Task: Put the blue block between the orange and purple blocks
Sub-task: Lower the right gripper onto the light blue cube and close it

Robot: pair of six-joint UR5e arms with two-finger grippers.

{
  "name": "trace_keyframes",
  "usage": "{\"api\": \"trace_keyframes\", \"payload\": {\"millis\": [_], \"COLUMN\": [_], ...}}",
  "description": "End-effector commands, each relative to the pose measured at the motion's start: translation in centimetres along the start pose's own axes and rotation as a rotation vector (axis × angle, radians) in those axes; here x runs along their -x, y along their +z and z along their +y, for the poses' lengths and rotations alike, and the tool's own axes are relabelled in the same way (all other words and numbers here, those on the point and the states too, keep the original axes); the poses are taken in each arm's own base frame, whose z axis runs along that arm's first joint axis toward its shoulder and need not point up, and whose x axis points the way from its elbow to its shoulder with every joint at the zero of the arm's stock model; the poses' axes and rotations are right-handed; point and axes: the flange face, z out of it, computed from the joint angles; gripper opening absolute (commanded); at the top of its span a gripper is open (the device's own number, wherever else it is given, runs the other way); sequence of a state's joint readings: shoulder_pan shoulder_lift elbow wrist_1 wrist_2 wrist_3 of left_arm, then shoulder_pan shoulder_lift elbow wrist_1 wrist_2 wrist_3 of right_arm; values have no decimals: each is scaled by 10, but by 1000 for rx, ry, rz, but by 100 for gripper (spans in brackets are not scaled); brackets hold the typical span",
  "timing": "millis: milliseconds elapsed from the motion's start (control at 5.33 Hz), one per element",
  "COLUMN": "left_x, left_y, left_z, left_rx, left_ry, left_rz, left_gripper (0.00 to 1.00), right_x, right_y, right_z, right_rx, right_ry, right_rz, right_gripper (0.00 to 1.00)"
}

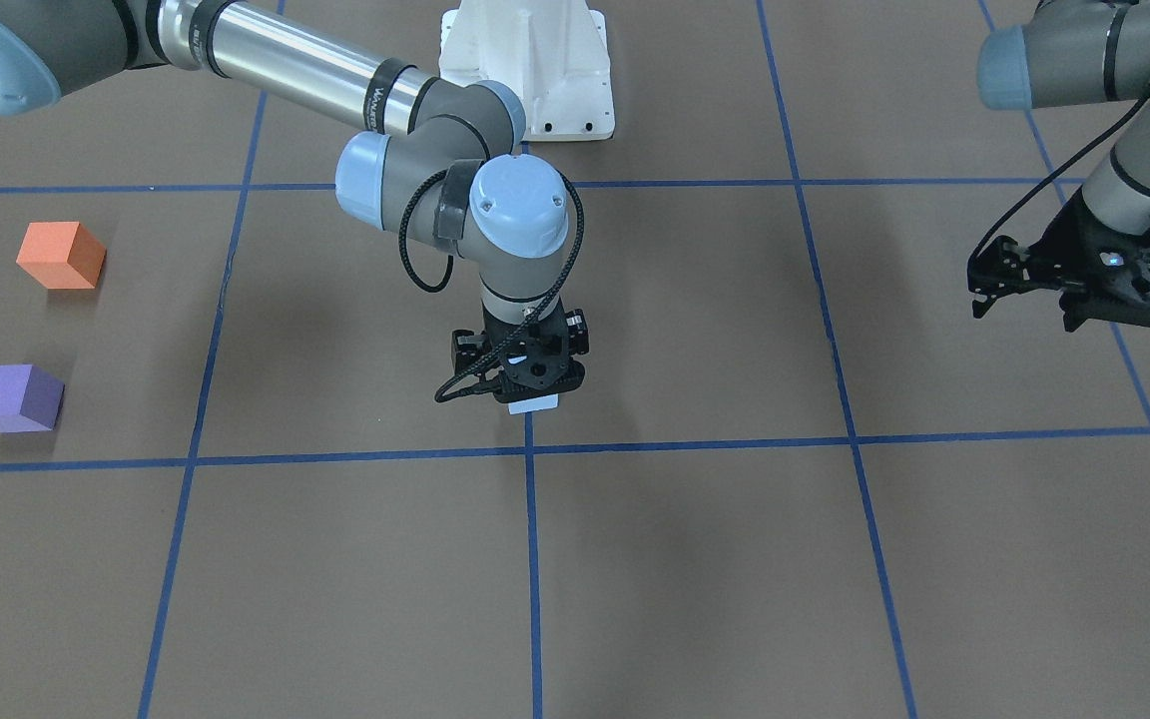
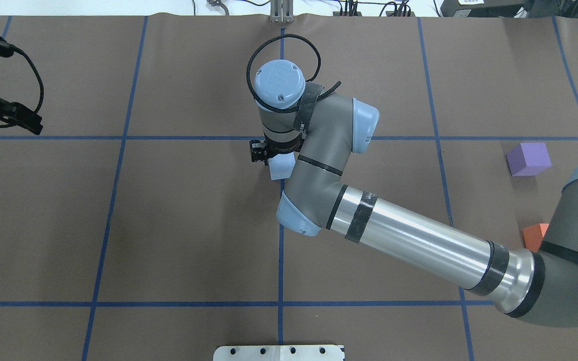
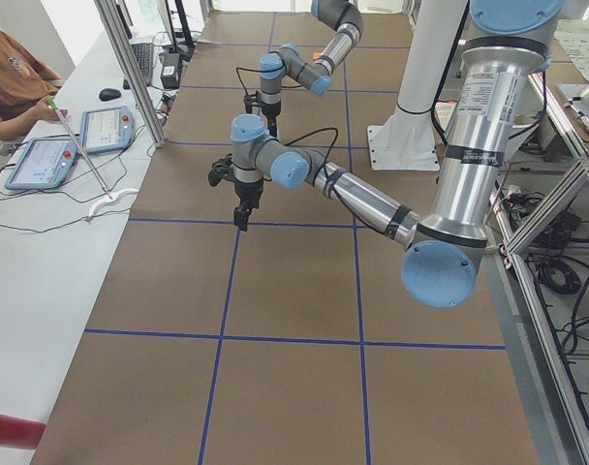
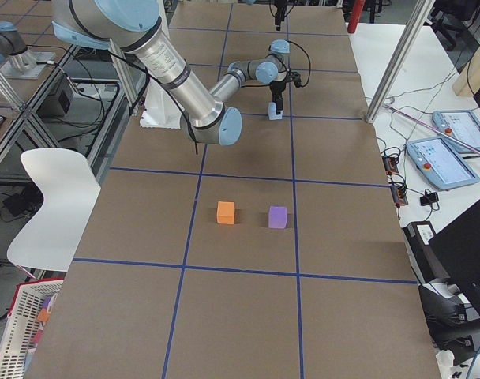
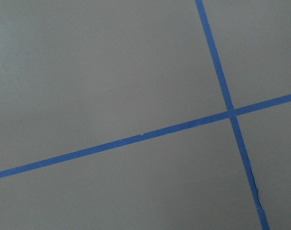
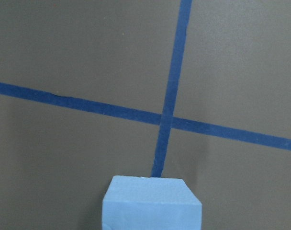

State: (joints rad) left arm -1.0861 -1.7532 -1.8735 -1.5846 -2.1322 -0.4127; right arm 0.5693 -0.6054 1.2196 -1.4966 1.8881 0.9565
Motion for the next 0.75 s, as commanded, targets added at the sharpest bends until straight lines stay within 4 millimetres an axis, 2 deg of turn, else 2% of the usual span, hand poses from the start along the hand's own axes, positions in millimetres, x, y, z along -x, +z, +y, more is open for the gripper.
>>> {"api": "trace_keyframes", "payload": {"millis": [0,188,375,562], "left_x": [-1,0,0,1], "left_y": [1,2,2,4], "left_z": [0,0,0,0], "left_rx": [1,4,2,8], "left_ry": [1,-1,0,-2], "left_rz": [0,-1,0,-2], "left_gripper": [100,100,100,100], "right_x": [3,4,6,11], "right_y": [15,17,13,5], "right_z": [1,0,-2,-4], "right_rx": [-6,-6,-11,-18], "right_ry": [-7,-6,-7,-20], "right_rz": [-15,-15,-19,-30], "right_gripper": [99,92,51,4]}}
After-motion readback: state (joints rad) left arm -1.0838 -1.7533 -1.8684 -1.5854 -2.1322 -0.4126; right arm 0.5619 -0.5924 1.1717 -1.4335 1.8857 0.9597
